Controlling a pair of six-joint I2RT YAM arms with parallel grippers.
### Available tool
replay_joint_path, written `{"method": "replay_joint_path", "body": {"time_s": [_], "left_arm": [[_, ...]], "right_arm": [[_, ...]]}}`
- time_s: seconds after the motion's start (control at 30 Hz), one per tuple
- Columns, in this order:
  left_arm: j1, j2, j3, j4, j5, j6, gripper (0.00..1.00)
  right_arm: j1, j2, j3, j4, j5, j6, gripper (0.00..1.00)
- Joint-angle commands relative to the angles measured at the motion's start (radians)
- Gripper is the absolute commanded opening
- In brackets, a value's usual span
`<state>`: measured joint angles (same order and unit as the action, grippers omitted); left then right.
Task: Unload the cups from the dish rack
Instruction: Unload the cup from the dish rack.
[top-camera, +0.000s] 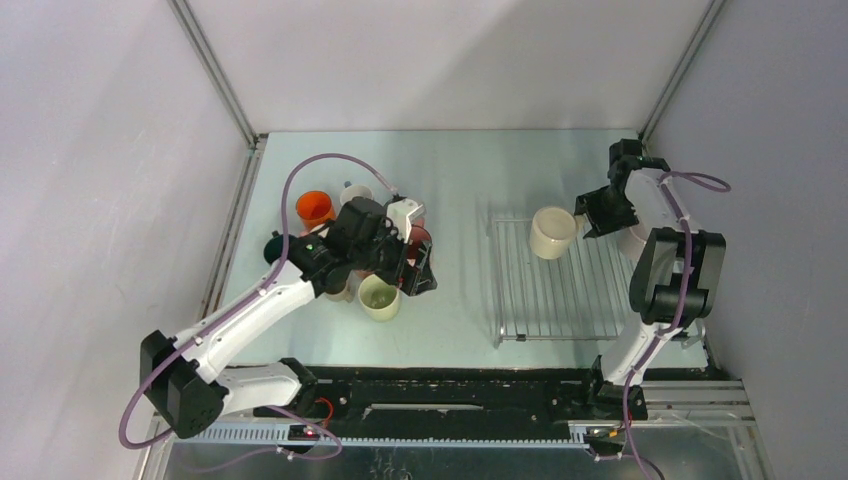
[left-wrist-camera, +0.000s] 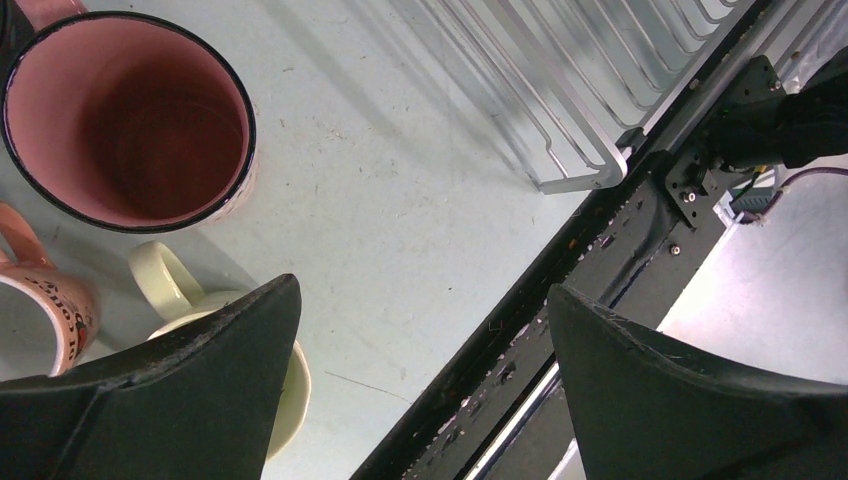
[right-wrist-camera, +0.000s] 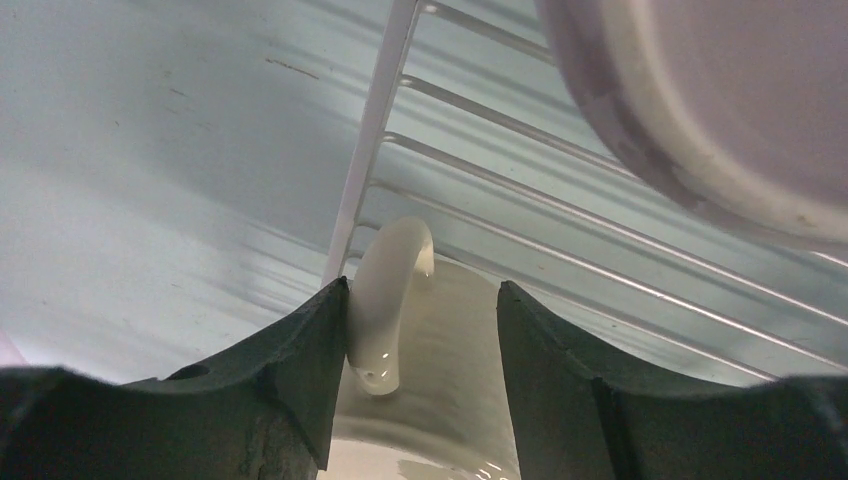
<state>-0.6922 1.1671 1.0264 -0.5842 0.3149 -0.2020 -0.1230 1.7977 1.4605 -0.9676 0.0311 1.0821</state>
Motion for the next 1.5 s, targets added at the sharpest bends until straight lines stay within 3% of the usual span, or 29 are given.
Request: {"method": "replay_joint_path", "body": {"time_s": [0.0,0.53,0.9,1.03,1.17,1.47], "left_arm": [[0.005,0.006,-0.034,0.034,0.005,-0.002,1.00],[0.005,0.017,-0.035,0.035,0.008,-0.005,1.00],[0.006,0.022,-0.034,0.037,0.013,-0.008,1.00],[0.006,0.025,-0.034,0.039,0.019,-0.010,1.00],[0.005,0.031,-0.040,0.054,0.039,-0.021,1.00],[0.005,0.029,-0.019,0.069,0.066,-0.105,1.00]], "right_arm": [[0.015,0.005,-0.006,0.012,-0.003,0.025,0.63],[0.020,0.032,-0.025,0.033,-0.020,0.038,0.57],[0.019,0.042,-0.038,0.041,-0.065,0.056,0.44],[0.015,0.034,-0.044,0.041,-0.071,0.058,0.31],[0.012,0.027,-0.044,0.040,-0.087,0.048,0.02],[0.004,-0.046,-0.049,0.038,-0.117,0.019,0.00]]}}
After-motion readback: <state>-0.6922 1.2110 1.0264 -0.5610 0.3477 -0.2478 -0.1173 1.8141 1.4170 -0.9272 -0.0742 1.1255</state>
